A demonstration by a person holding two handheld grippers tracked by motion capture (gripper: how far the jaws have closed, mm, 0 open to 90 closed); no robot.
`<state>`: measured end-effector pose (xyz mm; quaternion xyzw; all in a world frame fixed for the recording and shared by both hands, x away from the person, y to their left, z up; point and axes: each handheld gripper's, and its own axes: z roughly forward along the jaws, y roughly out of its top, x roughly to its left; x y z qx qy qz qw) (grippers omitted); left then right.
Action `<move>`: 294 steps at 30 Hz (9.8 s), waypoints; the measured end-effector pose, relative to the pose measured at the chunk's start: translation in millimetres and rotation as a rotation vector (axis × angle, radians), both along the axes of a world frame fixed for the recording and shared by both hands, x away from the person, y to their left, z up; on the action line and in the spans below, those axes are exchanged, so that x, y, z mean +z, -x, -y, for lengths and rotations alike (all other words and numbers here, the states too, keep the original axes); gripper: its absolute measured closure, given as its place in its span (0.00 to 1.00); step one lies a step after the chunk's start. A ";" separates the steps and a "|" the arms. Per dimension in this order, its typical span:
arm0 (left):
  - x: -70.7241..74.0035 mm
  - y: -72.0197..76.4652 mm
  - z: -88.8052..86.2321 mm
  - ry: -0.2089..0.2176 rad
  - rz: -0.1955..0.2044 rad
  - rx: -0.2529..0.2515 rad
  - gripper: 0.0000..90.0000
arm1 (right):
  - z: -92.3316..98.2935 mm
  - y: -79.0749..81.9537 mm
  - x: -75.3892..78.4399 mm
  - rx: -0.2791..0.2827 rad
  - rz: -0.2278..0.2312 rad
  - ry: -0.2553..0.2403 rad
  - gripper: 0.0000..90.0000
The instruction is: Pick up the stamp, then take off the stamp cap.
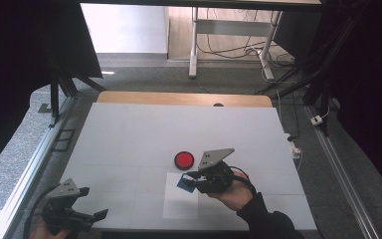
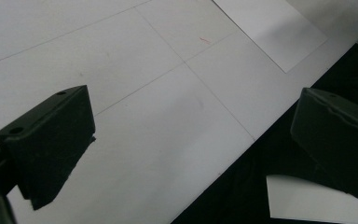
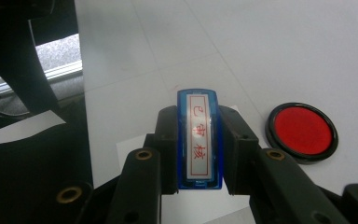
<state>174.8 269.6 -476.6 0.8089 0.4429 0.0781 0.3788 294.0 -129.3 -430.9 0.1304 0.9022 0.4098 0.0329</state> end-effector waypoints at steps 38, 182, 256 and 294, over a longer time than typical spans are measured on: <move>1.2 -14.9 25.5 0.044 0.060 -0.192 0.00 | 1.8 4.5 11.5 0.018 0.021 -0.009 0.79; 18.8 -97.7 160.4 0.237 0.138 -0.869 0.77 | 9.1 12.4 34.2 0.227 -0.098 -0.206 0.79; 24.8 -53.0 70.6 0.118 0.115 -0.306 0.76 | 17.8 8.5 34.1 0.067 0.038 -0.154 0.79; 4.0 -10.1 8.3 0.084 0.094 -0.077 0.76 | 20.2 2.2 29.9 -0.034 0.054 -0.111 0.79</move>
